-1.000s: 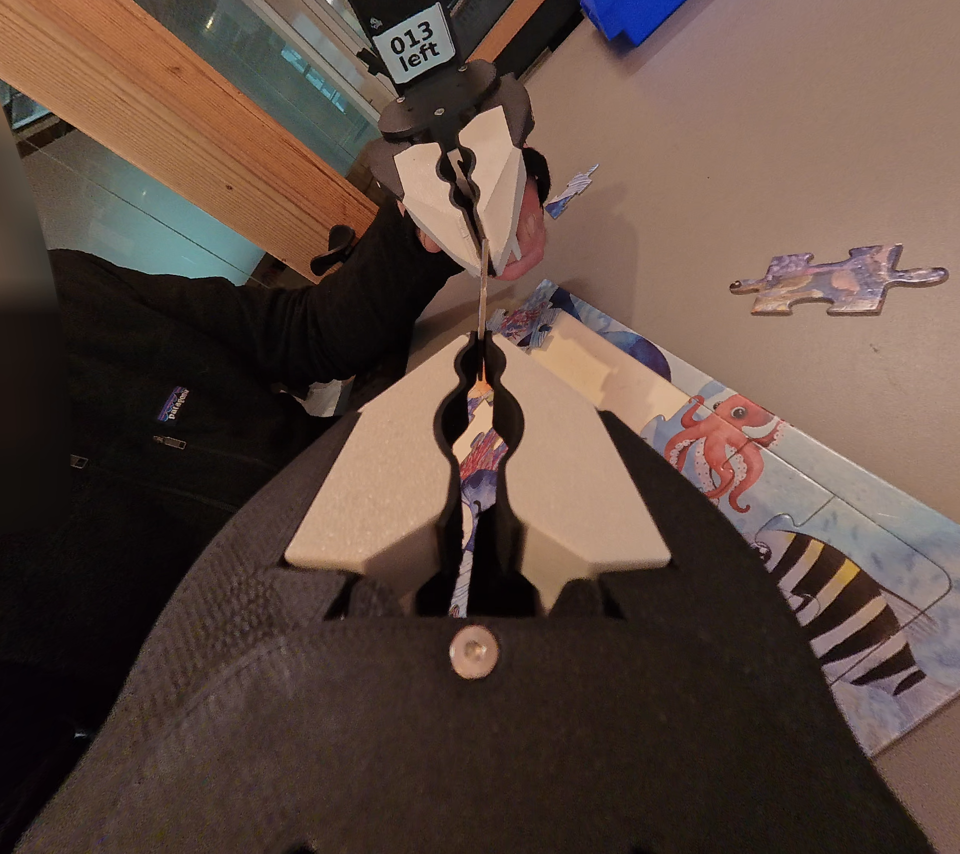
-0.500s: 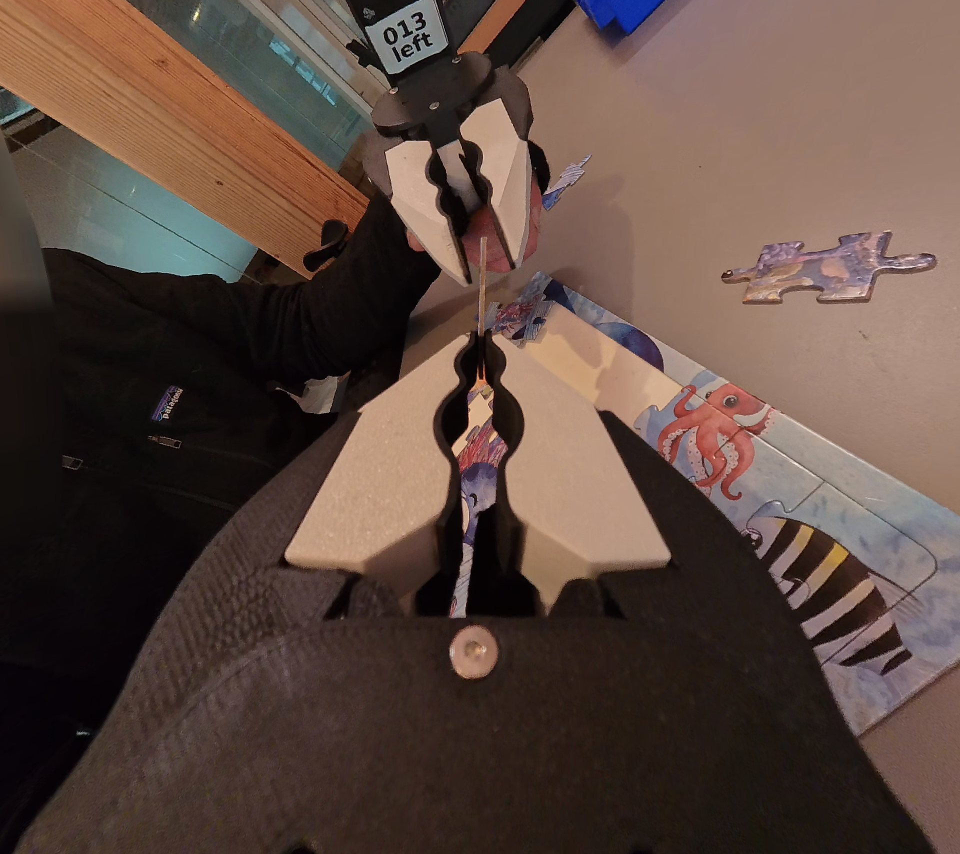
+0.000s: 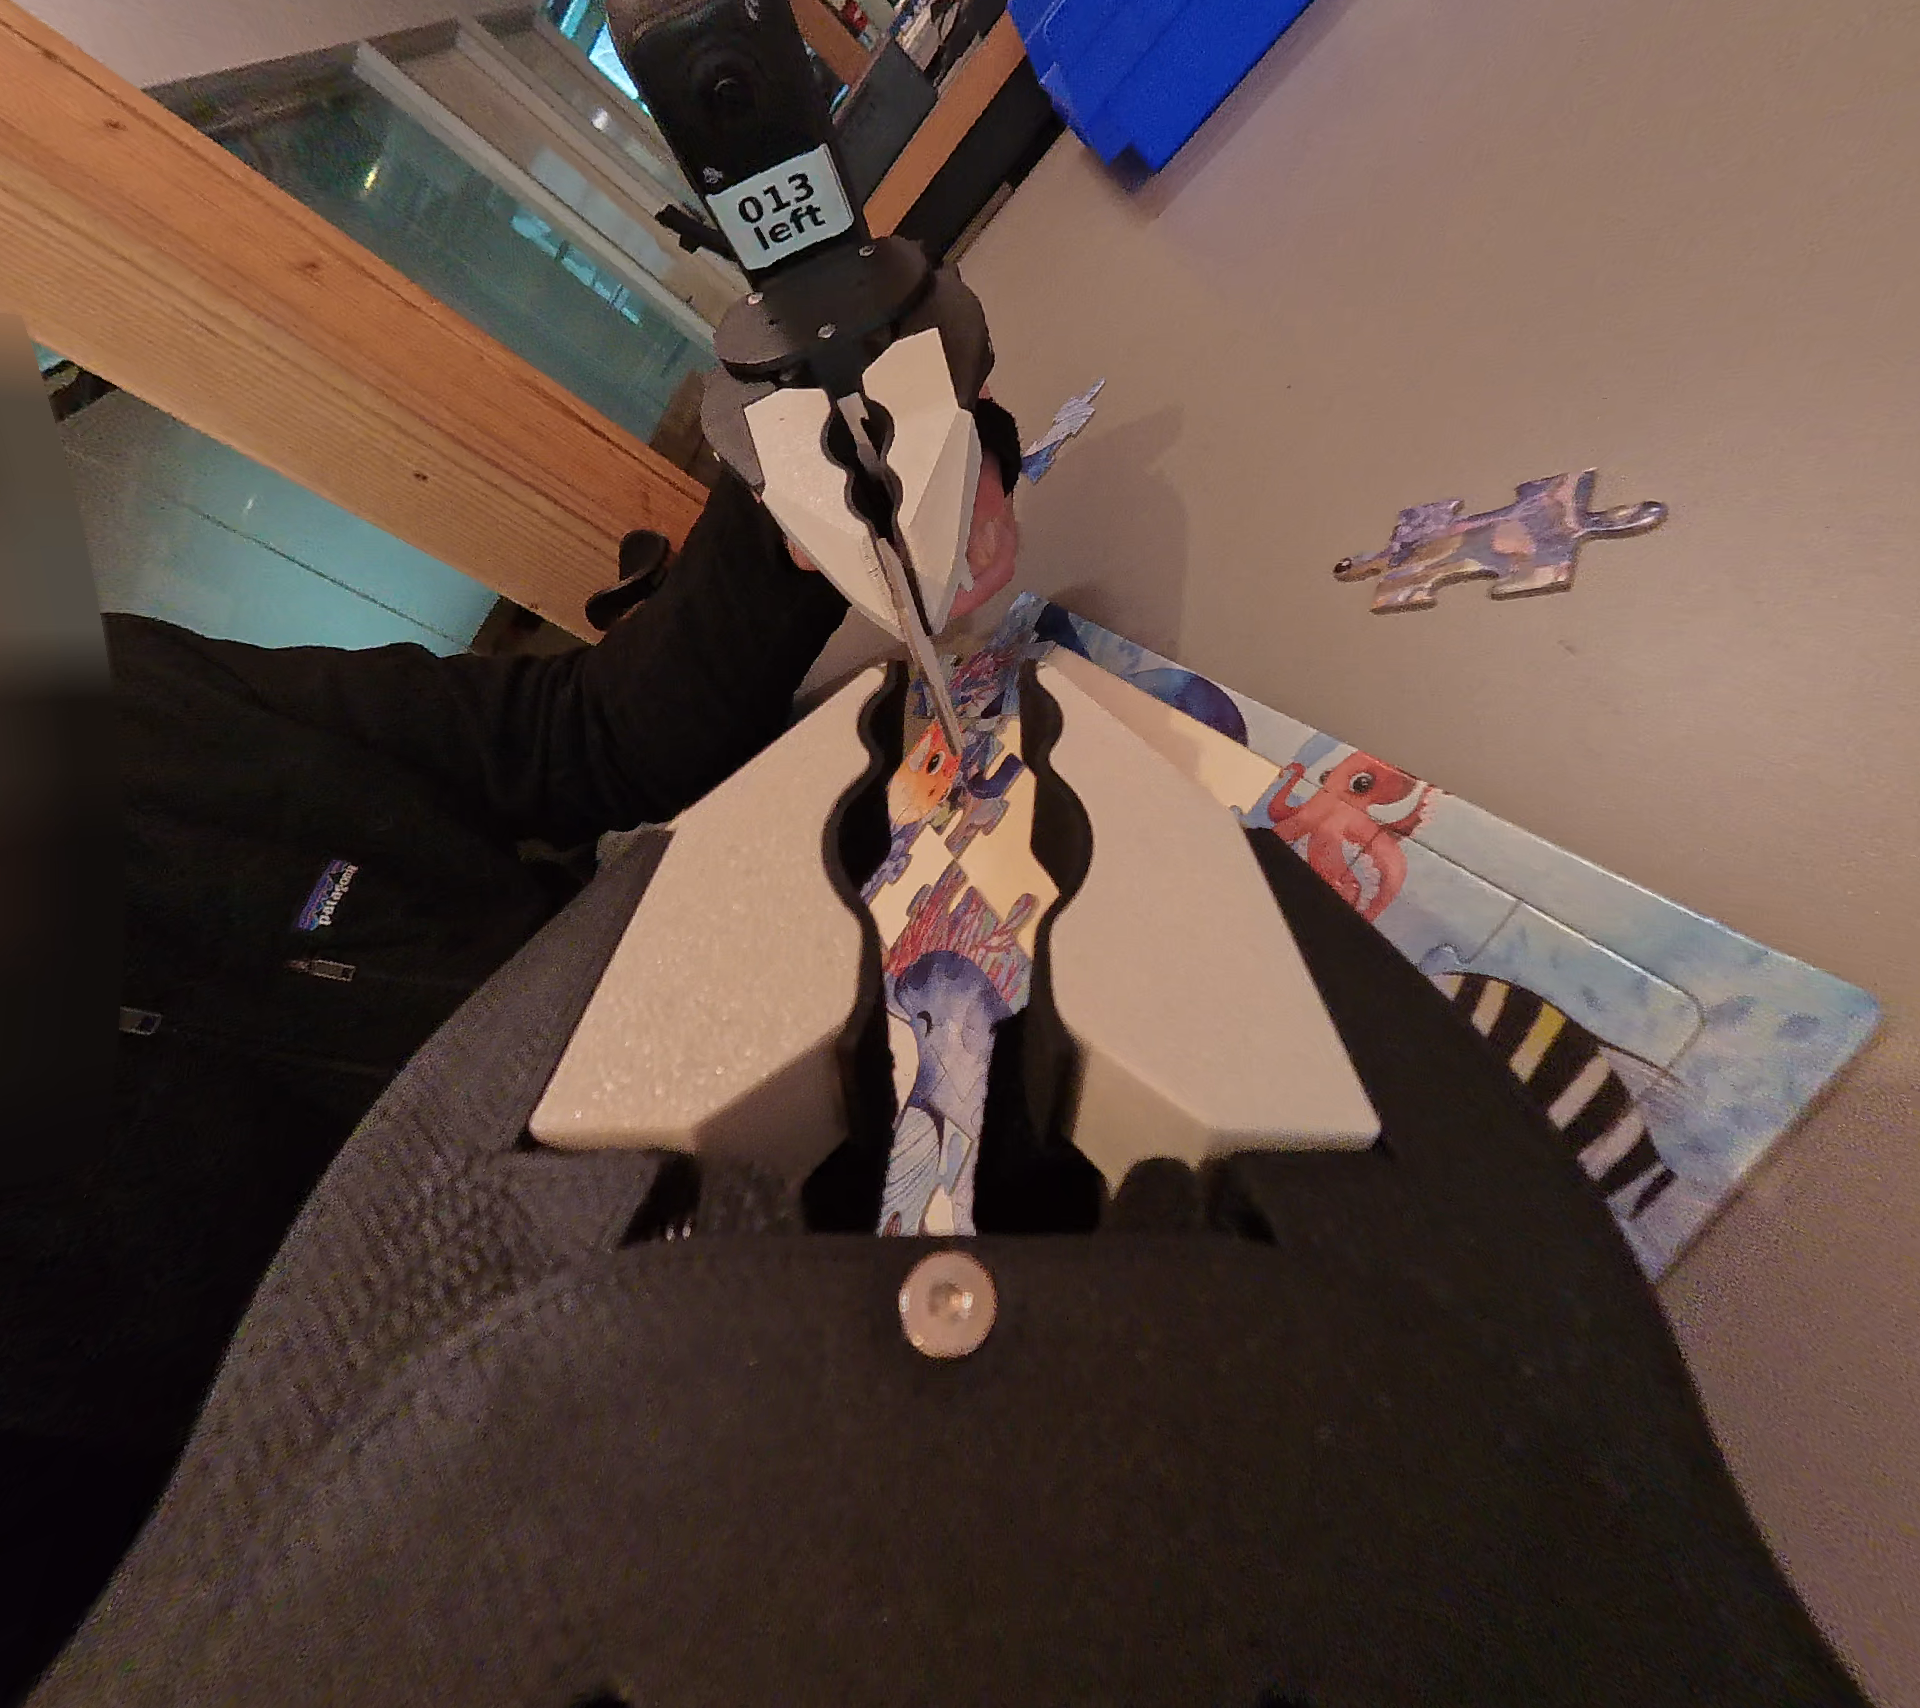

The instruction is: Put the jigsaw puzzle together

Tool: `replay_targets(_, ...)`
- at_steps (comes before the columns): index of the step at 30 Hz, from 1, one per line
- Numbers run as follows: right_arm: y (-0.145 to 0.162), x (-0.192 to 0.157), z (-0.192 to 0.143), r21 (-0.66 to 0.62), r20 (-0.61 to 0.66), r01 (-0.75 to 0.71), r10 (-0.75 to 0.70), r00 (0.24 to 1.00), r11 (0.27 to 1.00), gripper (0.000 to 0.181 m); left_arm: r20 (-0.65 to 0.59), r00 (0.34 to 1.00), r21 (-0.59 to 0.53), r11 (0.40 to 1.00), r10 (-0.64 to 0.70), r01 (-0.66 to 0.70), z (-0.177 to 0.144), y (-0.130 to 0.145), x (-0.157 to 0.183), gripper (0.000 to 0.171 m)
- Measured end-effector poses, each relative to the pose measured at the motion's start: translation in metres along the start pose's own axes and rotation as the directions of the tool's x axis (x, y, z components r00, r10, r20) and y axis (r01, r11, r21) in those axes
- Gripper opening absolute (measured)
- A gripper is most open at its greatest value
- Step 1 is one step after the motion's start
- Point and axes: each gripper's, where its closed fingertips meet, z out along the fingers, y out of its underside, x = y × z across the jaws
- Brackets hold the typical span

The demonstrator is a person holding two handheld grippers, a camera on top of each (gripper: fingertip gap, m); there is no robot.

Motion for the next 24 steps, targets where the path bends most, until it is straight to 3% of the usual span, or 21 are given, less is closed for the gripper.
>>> replay_targets(4, -0.004, -0.002, -0.006, 0.025, 0.009, 0.007, -0.007, 1.000, 1.000, 0.018, -0.008, 1.000, -0.014, 1.000, -0.015, 0.015, 0.000, 0.003, -0.001, 0.000)
replay_targets(12, 0.010, -0.012, 0.008, -0.072, 0.030, 0.067, -0.065, 0.997, 0.995, 0.017, -0.017, 1.000, -0.069, 0.997, -0.019, 0.018, 0.006, 0.014, 0.001, 0.000)
replay_targets(17, 0.020, -0.010, 0.018, -0.138, -0.008, 0.108, -0.110, 0.994, 0.985, 0.000, -0.018, 1.000, -0.102, 0.995, -0.002, 0.000, 0.009, 0.018, 0.004, 0.000)
replay_targets(24, 0.015, -0.007, 0.021, -0.109, -0.021, 0.104, -0.107, 0.994, 0.989, 0.000, 0.003, 1.000, -0.080, 0.997, -0.013, 0.013, 0.005, 0.015, -0.002, 0.000)
